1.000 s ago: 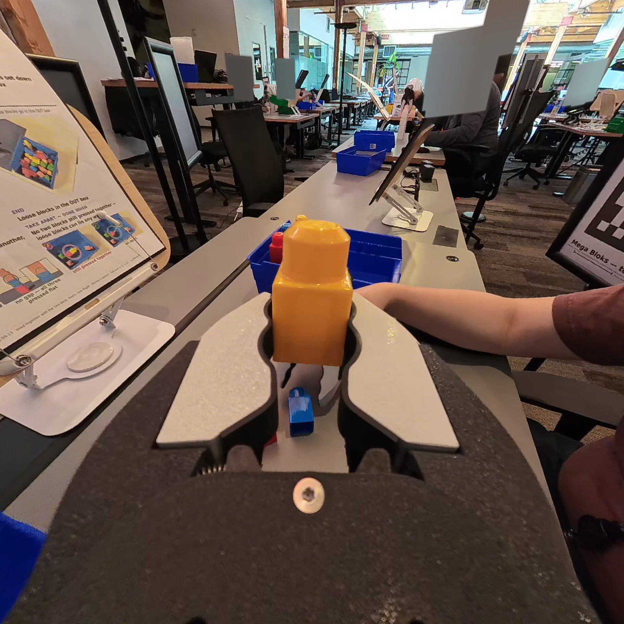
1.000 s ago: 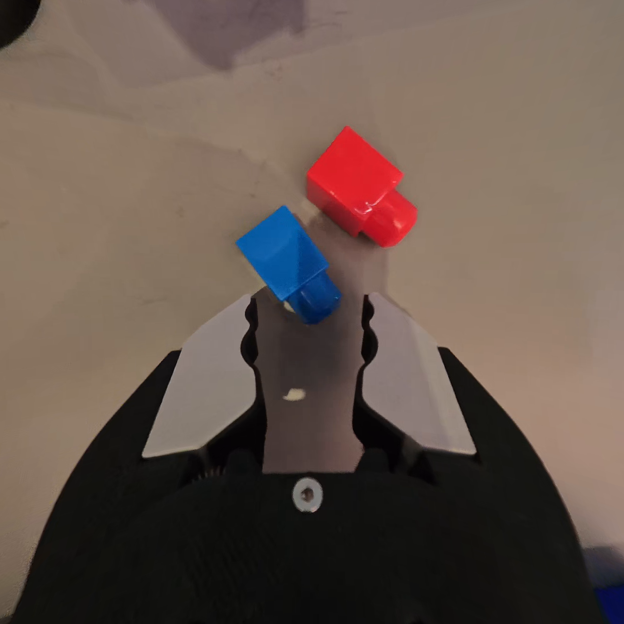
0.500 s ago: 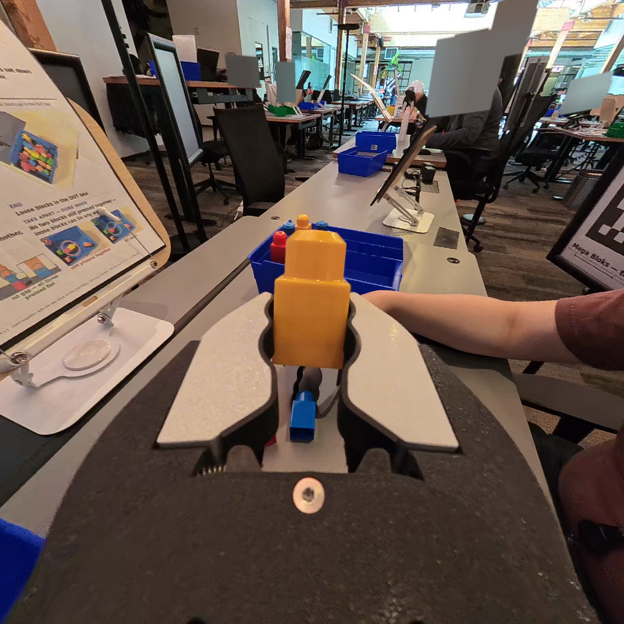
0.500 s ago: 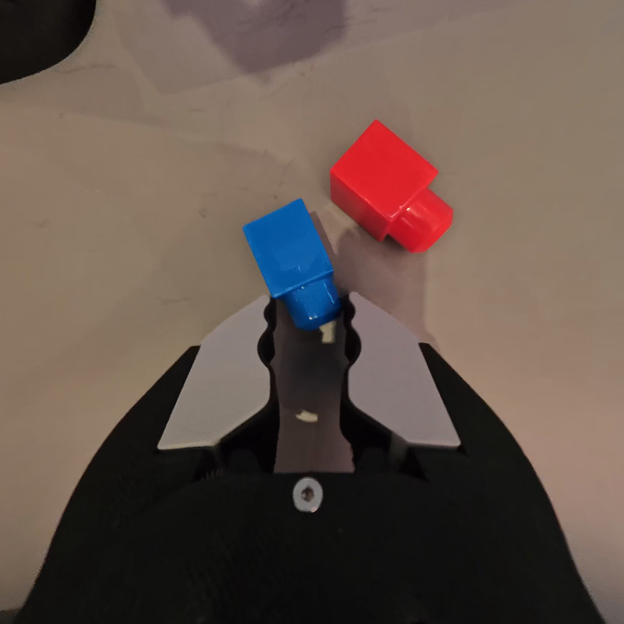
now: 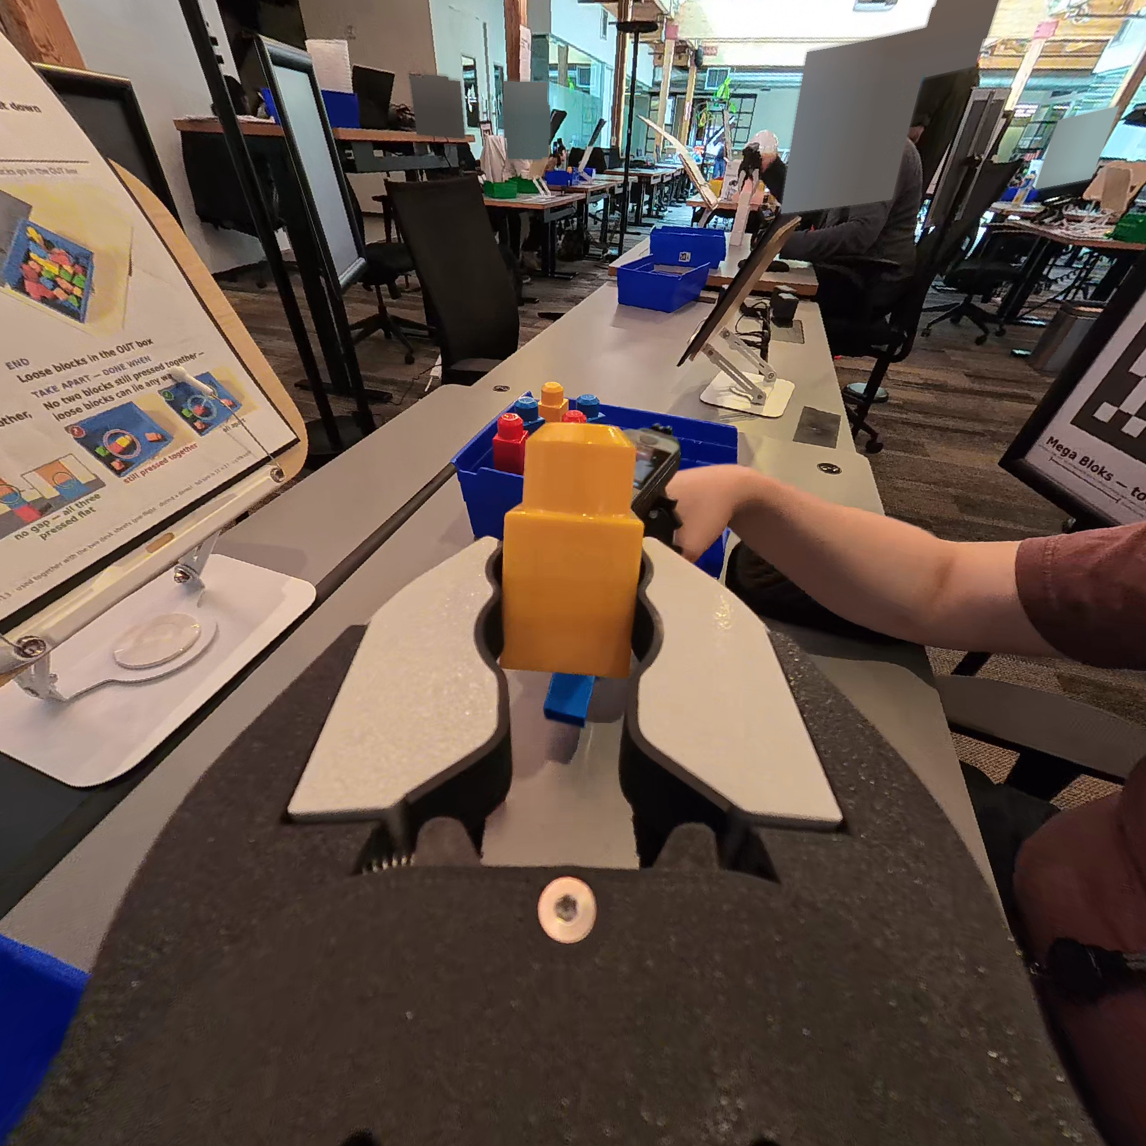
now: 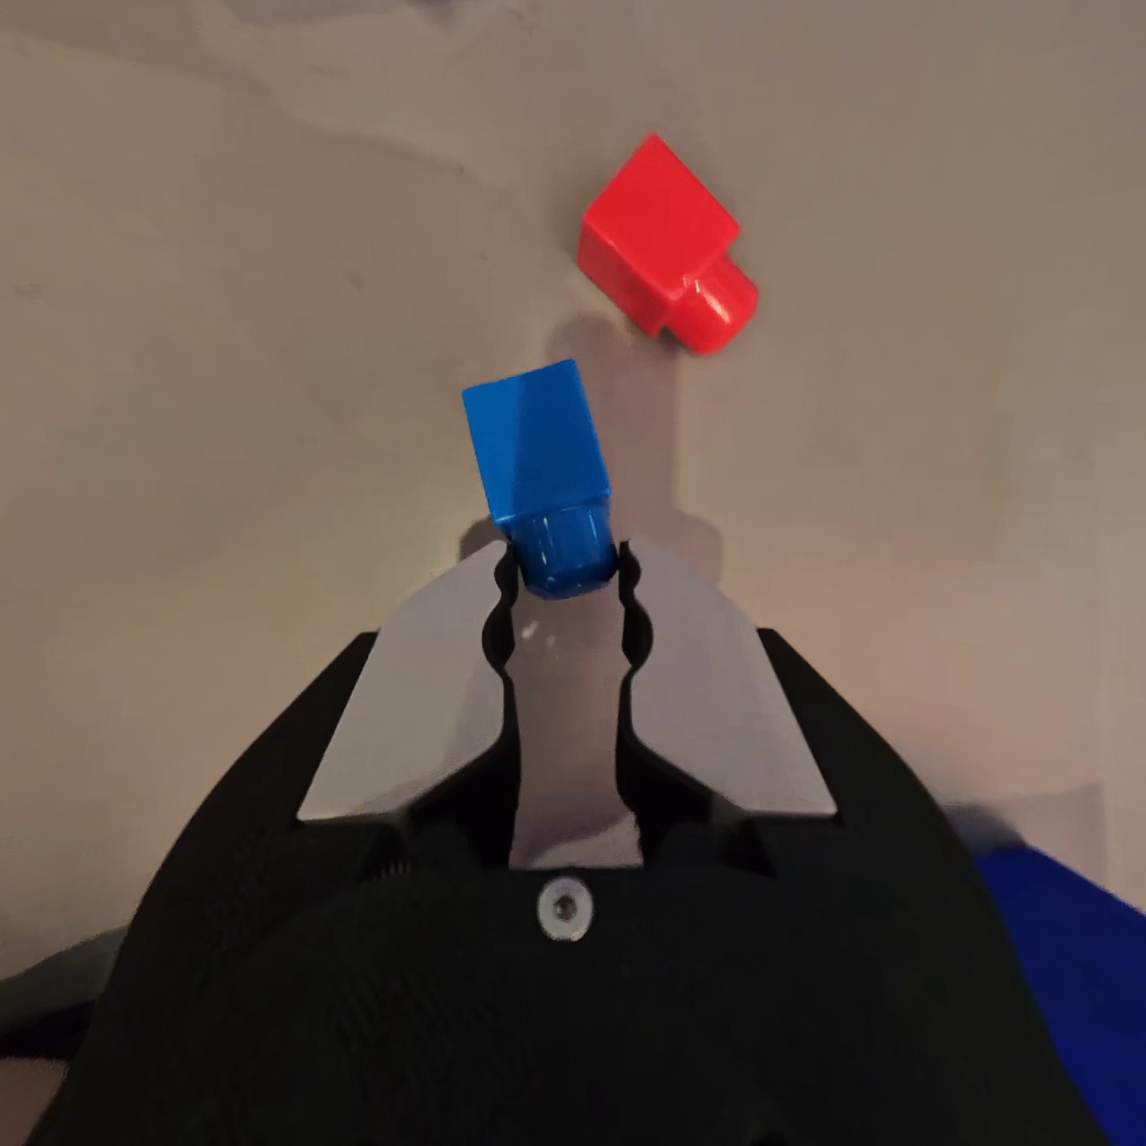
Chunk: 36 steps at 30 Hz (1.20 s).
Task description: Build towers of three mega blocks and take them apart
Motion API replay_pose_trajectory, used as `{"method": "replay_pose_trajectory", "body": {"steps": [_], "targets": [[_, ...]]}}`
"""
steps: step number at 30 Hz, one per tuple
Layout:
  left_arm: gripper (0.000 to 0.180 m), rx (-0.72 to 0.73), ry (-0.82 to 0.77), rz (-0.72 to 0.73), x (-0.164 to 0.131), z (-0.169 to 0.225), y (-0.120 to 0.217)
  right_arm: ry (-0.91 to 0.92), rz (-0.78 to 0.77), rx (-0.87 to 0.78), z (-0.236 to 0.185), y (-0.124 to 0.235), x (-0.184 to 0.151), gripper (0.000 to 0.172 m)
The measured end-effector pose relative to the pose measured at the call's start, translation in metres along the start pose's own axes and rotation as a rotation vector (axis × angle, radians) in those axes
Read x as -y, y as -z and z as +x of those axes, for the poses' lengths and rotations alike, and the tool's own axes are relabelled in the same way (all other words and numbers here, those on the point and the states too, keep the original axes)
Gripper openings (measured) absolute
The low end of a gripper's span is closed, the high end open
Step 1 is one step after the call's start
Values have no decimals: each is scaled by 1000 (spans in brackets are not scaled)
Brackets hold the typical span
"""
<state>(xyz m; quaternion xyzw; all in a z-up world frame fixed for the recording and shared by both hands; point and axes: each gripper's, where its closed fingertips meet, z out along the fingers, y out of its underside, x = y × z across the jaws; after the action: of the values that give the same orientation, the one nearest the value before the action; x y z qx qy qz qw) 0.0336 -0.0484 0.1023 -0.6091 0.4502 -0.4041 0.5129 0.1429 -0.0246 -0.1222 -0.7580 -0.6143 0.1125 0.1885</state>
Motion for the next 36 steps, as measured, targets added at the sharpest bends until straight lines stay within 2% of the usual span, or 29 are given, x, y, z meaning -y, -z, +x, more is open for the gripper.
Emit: {"method": "replay_pose_trajectory", "body": {"steps": [4, 6, 13, 18, 21, 24, 26, 32, 36], "targets": [[38, 1, 12, -6, -2, -2, 0, 24, -209, -90, 8, 9, -35, 32], [38, 2, 19, -21, -4, -3, -1, 42, -257, -117, 9, 14, -41, 32], [38, 5, 29, -118, -25, -8, -10, 74, -89, -113, 6, 37, -20, 32], [38, -5, -4, -282, -58, -8, -25, 76, 82, -126, 4, 70, -4, 32], [38, -64, -20, -391, -83, 4, -44, 123, 230, -178, 2, 101, 13, 32], [38, -165, 32, -441, -99, 23, -65, 196, 335, -239, -5, 124, 29, 32], [38, -230, 57, -472, -107, 36, -72, 250, 350, -272, -9, 131, 32, 32], [38, -234, 34, -483, -110, 42, -79, 290, 334, -266, -18, 132, 32, 32], [38, -183, 44, -448, -100, 30, -70, 166, 277, -206, -7, 117, 19, 32]]}}
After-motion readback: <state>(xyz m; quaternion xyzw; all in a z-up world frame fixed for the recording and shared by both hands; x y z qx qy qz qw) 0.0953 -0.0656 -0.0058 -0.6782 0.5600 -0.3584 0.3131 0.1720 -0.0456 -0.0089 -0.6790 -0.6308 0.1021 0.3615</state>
